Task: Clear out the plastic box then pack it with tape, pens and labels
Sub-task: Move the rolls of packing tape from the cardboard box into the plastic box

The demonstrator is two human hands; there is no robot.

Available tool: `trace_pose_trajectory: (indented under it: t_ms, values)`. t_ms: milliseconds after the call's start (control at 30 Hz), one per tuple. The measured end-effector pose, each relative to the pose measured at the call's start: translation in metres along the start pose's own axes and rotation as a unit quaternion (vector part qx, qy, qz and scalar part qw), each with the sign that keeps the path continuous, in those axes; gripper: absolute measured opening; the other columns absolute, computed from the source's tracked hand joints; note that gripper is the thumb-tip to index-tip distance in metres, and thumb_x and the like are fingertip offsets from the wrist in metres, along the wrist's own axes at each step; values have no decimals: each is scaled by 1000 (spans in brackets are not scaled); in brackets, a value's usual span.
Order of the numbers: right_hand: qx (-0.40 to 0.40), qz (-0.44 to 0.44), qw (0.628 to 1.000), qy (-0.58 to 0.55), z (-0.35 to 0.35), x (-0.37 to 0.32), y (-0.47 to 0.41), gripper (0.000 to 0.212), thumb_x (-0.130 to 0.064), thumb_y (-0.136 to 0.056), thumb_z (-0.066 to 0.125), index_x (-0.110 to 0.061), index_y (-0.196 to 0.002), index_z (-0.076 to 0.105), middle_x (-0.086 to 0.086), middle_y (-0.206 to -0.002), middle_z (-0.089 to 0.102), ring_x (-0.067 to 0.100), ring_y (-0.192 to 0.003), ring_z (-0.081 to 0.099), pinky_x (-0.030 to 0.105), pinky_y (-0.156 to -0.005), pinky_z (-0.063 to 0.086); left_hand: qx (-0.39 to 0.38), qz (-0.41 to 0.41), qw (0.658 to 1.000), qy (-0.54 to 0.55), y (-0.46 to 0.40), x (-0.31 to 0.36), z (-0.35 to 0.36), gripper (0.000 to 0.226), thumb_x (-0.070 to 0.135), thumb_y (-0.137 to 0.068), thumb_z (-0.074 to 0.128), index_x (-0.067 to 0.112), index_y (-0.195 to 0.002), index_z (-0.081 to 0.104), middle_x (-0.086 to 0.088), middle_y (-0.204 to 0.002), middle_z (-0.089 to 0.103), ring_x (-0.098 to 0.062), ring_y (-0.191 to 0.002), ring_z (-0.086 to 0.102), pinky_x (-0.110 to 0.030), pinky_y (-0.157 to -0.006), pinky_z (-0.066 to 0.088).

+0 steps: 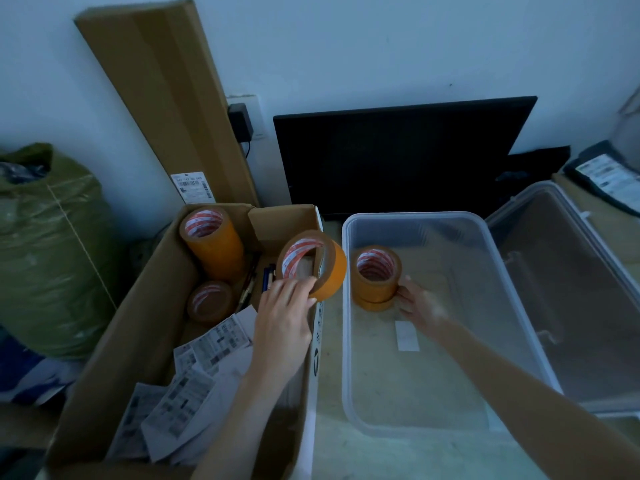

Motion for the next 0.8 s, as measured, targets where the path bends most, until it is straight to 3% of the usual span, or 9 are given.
trace_pose_trajectory:
  t_ms: [100,200,267,400,500,633,700,800]
  values:
    - [-23,14,1000,-9,2,7,2,54,-37,-103,27,-5,-147,30,9,-152,36,19,-126,44,36,-103,30,9,-7,1000,-7,0,0,0,37,-7,-72,73,2,-107,64,-11,-96,68,-28,-95,62,-42,-81,51]
    - [-53,28,998,-10,11,14,4,55,-37,-104,23,-4,-149,21,9,-156,27,21,-142,28,39,-113,21,11,-3,1000,-4,0,3,2,42,-9,-70,75,4,-107,64,-9,-97,67,-19,-99,51,-38,-81,50]
    - [-65,27,998,-4,15,16,2,54,-37,-104,25,-8,-149,21,11,-155,29,23,-142,27,41,-113,21,4,3,1000,-4,0,3,4,43,-8,-69,75,5,-109,63,-8,-97,66,-18,-99,48,-37,-81,49]
    - [-31,27,999,31,9,21,-7,45,-32,-102,34,-10,-141,39,16,-142,47,29,-129,45,39,-104,32,-3,-3,1000,-1,4,-2,5,31,-1,-80,65,6,-111,62,-7,-98,66,-18,-100,49,-38,-83,49]
    - [39,18,997,69,-7,24,-8,39,-24,-99,44,-6,-134,48,16,-118,58,28,-109,55,35,-93,38,1,-11,1000,-3,9,-6,3,28,13,-88,44,7,-110,60,-8,-97,67,-17,-100,48,-34,-83,47]
    - [90,16,993,70,-26,24,-11,36,-17,-97,47,2,-126,54,16,-111,61,20,-89,53,28,-70,41,1,-20,1000,-8,11,-5,3,28,13,-88,44,5,-109,61,-9,-97,67,-16,-101,46,-37,-84,46]
    - [106,13,993,57,-30,26,-9,35,-13,-96,46,10,-121,54,12,-94,56,17,-74,49,25,-62,38,-2,-13,1000,-11,11,-4,4,27,13,-89,46,5,-109,62,-9,-98,68,-17,-102,47,-33,-88,43]
    - [126,12,992,27,-30,34,-3,27,-19,-92,49,-6,-113,59,9,-103,54,18,-84,50,24,-64,37,-5,-13,1000,6,8,-3,4,29,-4,-82,63,3,-110,63,-11,-100,67,-19,-102,46,-33,-88,43]
Point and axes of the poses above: each hand's wrist, its own y-axis away from the middle knuckle, its own z-axis out of the palm, x = y × z, the point moved 5 cm from there along -y, towards the middle knuckle
